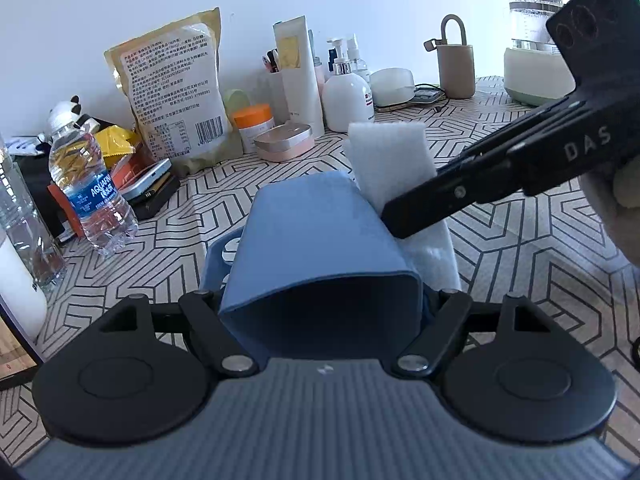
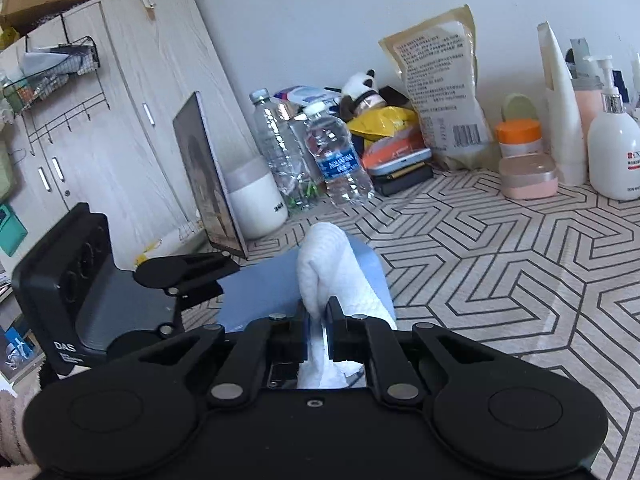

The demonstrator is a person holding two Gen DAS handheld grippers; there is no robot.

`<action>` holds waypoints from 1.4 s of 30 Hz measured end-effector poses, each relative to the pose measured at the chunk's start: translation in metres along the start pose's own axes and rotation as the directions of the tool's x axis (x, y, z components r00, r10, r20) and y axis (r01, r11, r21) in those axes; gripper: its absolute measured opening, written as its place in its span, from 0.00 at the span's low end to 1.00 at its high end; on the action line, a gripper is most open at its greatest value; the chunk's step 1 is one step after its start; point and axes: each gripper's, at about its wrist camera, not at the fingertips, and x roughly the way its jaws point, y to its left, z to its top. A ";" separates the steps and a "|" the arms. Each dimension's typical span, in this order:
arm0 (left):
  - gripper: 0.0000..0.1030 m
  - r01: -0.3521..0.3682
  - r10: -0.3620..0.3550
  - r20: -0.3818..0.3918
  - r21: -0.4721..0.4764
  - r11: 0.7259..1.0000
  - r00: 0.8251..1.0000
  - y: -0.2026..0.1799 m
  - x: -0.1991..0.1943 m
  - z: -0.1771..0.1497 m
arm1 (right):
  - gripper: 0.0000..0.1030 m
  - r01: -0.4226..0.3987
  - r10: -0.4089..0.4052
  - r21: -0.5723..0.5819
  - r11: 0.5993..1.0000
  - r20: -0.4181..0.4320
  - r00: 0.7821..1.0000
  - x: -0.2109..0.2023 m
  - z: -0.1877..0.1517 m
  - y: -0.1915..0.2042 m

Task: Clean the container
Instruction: 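Lift the blue container with the left tool while the right tool wipes its side with the cloth, then hold the container with the left tool while the right tool wipes its outer wall with the cloth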

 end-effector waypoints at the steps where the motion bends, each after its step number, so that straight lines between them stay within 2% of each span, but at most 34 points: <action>1: 0.74 -0.005 0.005 0.000 0.007 1.000 1.000 -0.001 0.000 0.000 | 0.12 -0.013 0.013 -0.004 1.000 0.007 1.000 -0.001 0.000 0.002; 5: 0.74 0.000 0.000 0.003 0.023 1.000 1.000 -0.003 0.000 0.000 | 0.13 -0.058 0.060 -0.047 0.997 0.034 0.998 -0.006 0.002 0.012; 8: 0.74 0.067 -0.068 0.013 0.040 0.997 0.998 -0.003 -0.002 0.000 | 0.13 -0.088 0.092 -0.081 0.993 0.048 0.995 -0.008 0.004 0.019; 13: 0.74 0.091 -0.092 0.018 0.064 0.994 0.996 -0.007 -0.004 -0.001 | 0.13 -0.048 0.054 -0.118 0.992 0.047 0.997 -0.006 0.004 0.025; 18: 0.74 0.103 -0.104 0.020 0.049 0.993 0.994 -0.005 -0.003 -0.001 | 0.13 0.050 -0.043 -0.115 0.992 0.060 0.997 0.002 0.014 0.014; 20: 0.74 0.102 -0.103 0.020 0.051 0.994 0.995 -0.006 -0.003 -0.001 | 0.13 0.066 -0.059 -0.117 0.991 0.062 0.996 0.004 0.016 0.012; 27: 0.76 0.095 -0.095 0.015 0.043 0.995 0.995 -0.006 -0.003 0.000 | 0.13 -0.056 0.060 -0.077 0.995 0.050 0.997 0.001 0.008 0.011; 30: 0.77 0.100 -0.100 0.020 0.011 0.995 0.995 -0.003 -0.002 0.001 | 0.13 -0.067 0.071 -0.078 0.995 0.046 0.996 0.002 0.008 0.012; 34: 0.89 0.132 -0.132 0.039 0.000 0.991 0.990 -0.006 -0.003 0.003 | 0.13 -0.078 0.081 -0.068 0.995 0.046 0.996 0.002 0.006 0.011; 38: 0.90 0.114 -0.114 0.044 0.005 0.993 0.992 -0.010 0.000 0.005 | 0.13 -0.101 0.104 -0.055 0.993 0.046 0.994 0.001 0.005 0.009; 39: 0.87 0.106 -0.106 0.043 0.003 0.994 0.993 -0.010 0.000 0.005 | 0.13 -0.104 0.107 -0.053 0.993 0.045 0.993 0.001 0.005 0.008; 40: 0.77 0.091 -0.091 0.044 0.002 0.996 0.995 -0.010 0.000 0.005 | 0.13 -0.104 0.107 -0.053 0.993 0.046 0.993 0.000 0.005 0.008; 42: 0.71 0.068 -0.068 0.057 -0.005 0.998 0.996 -0.009 -0.002 0.005 | 0.13 -0.099 0.102 -0.053 0.994 0.048 0.994 -0.001 0.005 0.008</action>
